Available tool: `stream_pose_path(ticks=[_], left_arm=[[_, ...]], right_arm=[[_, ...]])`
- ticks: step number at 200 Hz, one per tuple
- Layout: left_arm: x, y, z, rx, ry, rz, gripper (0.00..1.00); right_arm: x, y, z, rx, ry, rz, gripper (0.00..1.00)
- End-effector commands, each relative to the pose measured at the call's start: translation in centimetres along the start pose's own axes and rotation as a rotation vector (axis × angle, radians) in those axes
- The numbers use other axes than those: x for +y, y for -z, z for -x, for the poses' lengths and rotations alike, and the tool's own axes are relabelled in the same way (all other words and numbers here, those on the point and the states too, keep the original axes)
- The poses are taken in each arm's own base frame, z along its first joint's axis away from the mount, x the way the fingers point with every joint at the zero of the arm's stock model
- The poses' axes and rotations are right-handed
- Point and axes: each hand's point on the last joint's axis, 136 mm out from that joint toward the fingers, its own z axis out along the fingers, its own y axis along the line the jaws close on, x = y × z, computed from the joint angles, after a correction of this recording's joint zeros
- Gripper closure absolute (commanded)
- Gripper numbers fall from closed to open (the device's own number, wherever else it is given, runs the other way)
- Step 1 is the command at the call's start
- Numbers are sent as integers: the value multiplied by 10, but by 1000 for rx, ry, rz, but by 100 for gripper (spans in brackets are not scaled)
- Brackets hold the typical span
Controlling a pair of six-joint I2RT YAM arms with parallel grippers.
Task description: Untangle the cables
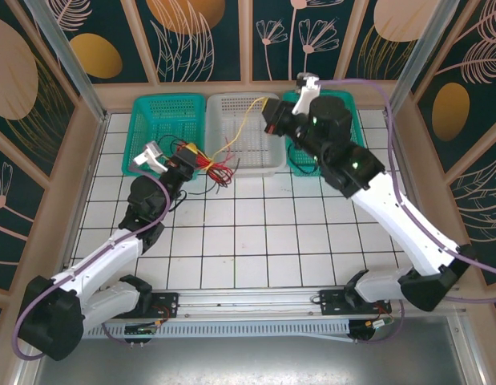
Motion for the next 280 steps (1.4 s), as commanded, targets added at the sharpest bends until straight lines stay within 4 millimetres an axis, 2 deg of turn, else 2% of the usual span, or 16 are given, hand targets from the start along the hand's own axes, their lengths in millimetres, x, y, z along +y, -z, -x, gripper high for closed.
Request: stream_pose_path(ticks=[1, 5, 13, 31, 70, 105, 126, 131, 152, 170, 187, 208, 220, 249, 264, 280], left_arm=[[-55, 18, -33, 224, -31, -288, 100], [-64, 21, -36, 253, -27, -326, 100], [-77, 26, -40, 301, -23, -375, 100], [-103, 37, -40, 364, -23, -466, 100], [-155, 54, -14, 331, 29, -633, 100], [-192, 51, 21, 236, 176, -788, 100], [-196, 35, 49, 119, 267, -791, 100], [-196, 30, 57, 79, 284, -783, 100], [-189, 12, 86, -86, 290, -703, 100], [-177, -3, 102, -204, 210, -586, 100], [-137, -16, 118, -347, 169, -373, 100], [-85, -20, 128, -482, 113, -133, 100], [-58, -20, 130, -528, 86, -12, 100], [-11, -17, 136, -584, 31, 159, 100], [9, -15, 138, -593, 4, 242, 100], [22, -15, 135, -574, -14, 273, 100]], right_arm=[[-31, -12, 22, 27, 26, -42, 100], [-31, -17, 19, 46, 24, -33, 100], [-48, -25, 22, 64, 15, -38, 100], [-69, -44, 11, 116, 6, -35, 100], [-107, -74, -46, 218, -72, -52, 100], [-97, -73, -110, 258, -179, 61, 100], [-91, -66, -145, 268, -271, 121, 100], [-82, -63, -157, 280, -290, 149, 100], [-66, -55, -197, 324, -335, 177, 100], [-46, -45, -220, 348, -338, 190, 100], [-29, -33, -236, 352, -367, 218, 100], [-9, -15, -250, 361, -369, 236, 100], [4, -4, -254, 361, -359, 249, 100], [38, 23, -252, 362, -296, 296, 100], [57, 35, -237, 337, -235, 307, 100], [73, 46, -210, 289, -201, 335, 100]])
